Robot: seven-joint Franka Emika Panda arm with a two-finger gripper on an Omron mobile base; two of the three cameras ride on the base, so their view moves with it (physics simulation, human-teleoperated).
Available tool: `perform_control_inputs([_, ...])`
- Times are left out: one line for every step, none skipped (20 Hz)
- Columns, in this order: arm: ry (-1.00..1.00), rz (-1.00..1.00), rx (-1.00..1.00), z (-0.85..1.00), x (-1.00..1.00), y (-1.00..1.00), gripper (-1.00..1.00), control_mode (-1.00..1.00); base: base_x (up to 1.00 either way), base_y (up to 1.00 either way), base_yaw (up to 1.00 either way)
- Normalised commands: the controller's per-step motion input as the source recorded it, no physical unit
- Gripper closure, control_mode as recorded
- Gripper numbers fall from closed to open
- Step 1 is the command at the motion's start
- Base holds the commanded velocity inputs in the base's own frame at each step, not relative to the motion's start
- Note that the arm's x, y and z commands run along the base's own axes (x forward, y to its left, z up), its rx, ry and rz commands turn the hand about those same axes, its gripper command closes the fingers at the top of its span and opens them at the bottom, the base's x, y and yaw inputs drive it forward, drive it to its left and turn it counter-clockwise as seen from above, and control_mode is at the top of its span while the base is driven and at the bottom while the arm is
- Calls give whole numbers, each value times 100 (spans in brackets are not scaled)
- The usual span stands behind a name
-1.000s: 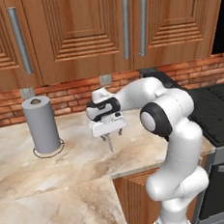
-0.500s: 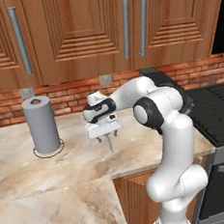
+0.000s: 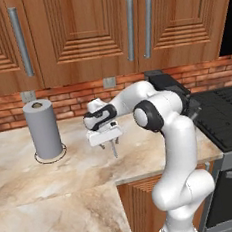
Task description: Take the fork and place it on the left side of the plate. Then take the spoon and place it on the right side of the plate. Make sure they're directly next to the plate.
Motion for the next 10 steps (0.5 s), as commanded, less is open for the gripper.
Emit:
perform_control_inputs([-9, 0, 0, -42, 9, 0, -100, -100, 0, 0, 0])
perform_control_inputs([-12, 0, 0, -45, 4, 0, -100, -100, 0, 0, 0])
perform_control_inputs([-13, 0, 0, -50, 0, 0, -100, -100, 0, 0, 0])
perform_control_inputs([-13, 0, 0, -54, 0, 0, -100, -100, 0, 0, 0])
perform_control_inputs([-17, -1, 0, -59, 0, 0, -100, -100, 0, 0, 0])
perform_control_inputs([-20, -1, 0, -61, 0, 0, -100, -100, 0, 0, 0])
perform_control_inputs([-21, -2, 0, -66, 0, 0, -100, -100, 0, 0, 0])
perform_control_inputs([-29, -3, 0, -73, -17, 0, -100, -100, 0, 0, 0])
perform_control_inputs([-34, -5, 0, -79, -28, 0, 100, -100, 0, 0, 0])
perform_control_inputs([-35, -6, 0, -81, -28, 0, 100, -100, 0, 0, 0])
